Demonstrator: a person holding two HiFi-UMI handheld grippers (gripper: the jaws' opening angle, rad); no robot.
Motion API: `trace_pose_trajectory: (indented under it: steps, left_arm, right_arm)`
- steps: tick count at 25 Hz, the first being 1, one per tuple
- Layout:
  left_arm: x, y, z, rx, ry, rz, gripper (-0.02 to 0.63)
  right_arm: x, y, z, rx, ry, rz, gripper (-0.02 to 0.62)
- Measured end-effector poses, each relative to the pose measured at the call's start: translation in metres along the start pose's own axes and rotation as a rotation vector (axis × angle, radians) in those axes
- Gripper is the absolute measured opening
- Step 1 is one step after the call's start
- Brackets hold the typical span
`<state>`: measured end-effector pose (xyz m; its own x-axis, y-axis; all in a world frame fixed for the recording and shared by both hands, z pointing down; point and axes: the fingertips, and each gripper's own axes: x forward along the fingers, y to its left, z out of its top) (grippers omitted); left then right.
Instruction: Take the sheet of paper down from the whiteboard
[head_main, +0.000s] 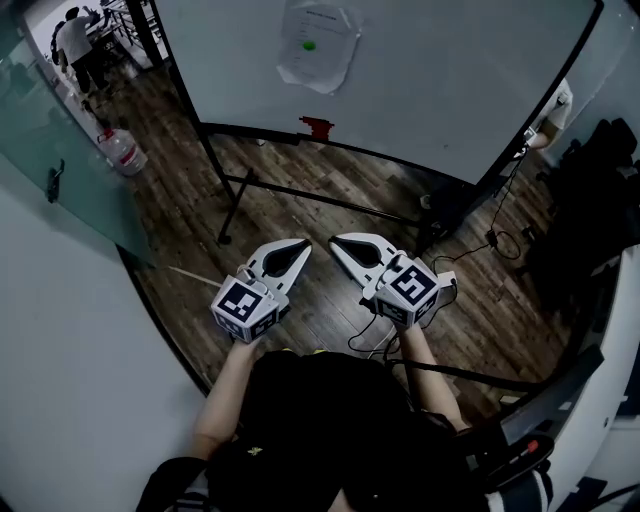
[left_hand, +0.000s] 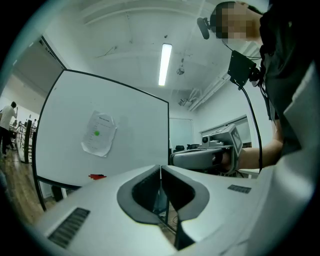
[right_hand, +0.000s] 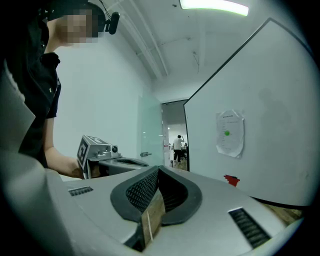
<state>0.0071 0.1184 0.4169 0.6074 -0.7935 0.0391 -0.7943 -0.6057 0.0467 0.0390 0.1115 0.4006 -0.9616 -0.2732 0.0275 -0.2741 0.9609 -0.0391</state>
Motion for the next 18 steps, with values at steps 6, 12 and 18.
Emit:
trace_pose_trajectory:
  steps: [6, 12, 18]
  left_arm:
    - [0.004, -0.005, -0.004, -0.016, 0.009, 0.009, 0.034]
    - [0.006, -0.002, -0.007, -0.017, 0.006, 0.022, 0.034]
    - [0.01, 0.009, -0.007, -0.02, 0.001, 0.026, 0.034]
  right_arm:
    - [0.0, -0.001, -0.003, -0.002, 0.007, 0.013, -0.002]
    - [0.0, -0.003, -0.01, -0.019, 0.035, 0.01, -0.002]
    - [0.009, -0.013, -0.013, 0.001, 0.036, -0.001, -0.002]
